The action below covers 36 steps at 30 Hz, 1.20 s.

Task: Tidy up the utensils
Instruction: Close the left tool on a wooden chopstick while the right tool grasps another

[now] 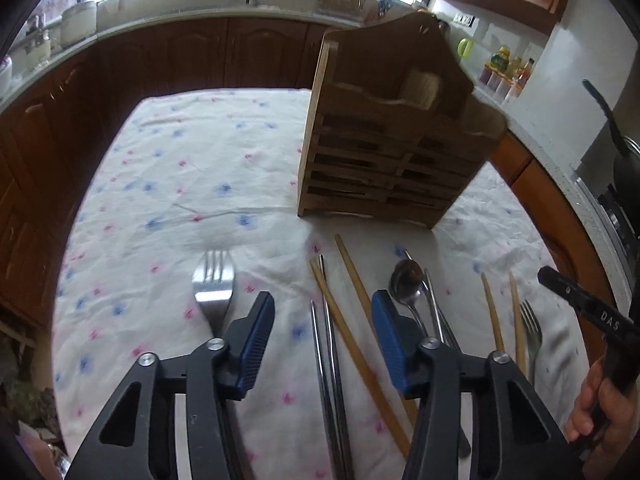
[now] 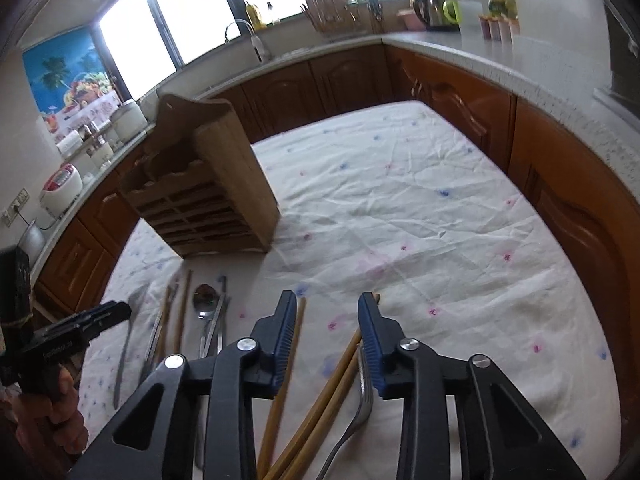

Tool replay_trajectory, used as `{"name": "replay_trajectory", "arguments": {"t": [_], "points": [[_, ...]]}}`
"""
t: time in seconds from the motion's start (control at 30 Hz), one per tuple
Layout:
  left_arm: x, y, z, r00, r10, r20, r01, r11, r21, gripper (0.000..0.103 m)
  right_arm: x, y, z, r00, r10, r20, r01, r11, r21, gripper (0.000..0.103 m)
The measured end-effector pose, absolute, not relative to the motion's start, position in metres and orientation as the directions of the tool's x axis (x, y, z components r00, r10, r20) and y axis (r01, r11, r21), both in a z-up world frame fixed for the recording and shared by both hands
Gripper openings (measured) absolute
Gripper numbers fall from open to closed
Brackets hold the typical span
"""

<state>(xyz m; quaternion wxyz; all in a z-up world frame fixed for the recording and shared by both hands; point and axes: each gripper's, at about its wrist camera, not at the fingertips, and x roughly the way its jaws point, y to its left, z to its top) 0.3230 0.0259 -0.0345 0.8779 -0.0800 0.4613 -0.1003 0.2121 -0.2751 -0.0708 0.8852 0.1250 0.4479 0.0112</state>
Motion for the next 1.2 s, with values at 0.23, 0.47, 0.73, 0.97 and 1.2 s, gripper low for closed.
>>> {"name": "replay_trajectory", "arguments": {"t": [0.23,0.47,0.73,0.97,1.2], "points": [[0.369,0.011,-0.065,0.482,-0.253,-0.839,0.103,0.967,-0.233,0.027,0.232,-0.28,-0.093,0.54,0.123,-0.833,0.113,0.97,0.216,0.022],[0.386,0.004,-0.078,0.467,-0.24,-0.851,0.119,0.971,-0.209,0.014,0.242,-0.282,-0.107,0.498,0.093,-0.862,0.134,0.974,0.183,0.019],[0.387,-0.004,-0.079,0.47,-0.258,-0.844,0.143,0.966,-0.216,0.007,0.249,-0.277,-0.11,0.476,0.064,-0.877,0.112,0.985,0.133,0.016],[0.375,0.005,-0.071,0.49,-0.293,-0.821,0.142,0.956,-0.256,0.005,0.248,-0.275,-0.107,0.505,0.119,-0.855,0.094,0.977,0.192,0.005],[0.348,0.024,-0.044,0.532,-0.328,-0.781,0.152,0.944,-0.293,0.003,0.239,-0.261,-0.074,0.59,0.178,-0.788,0.04,0.968,0.248,0.005]]}}
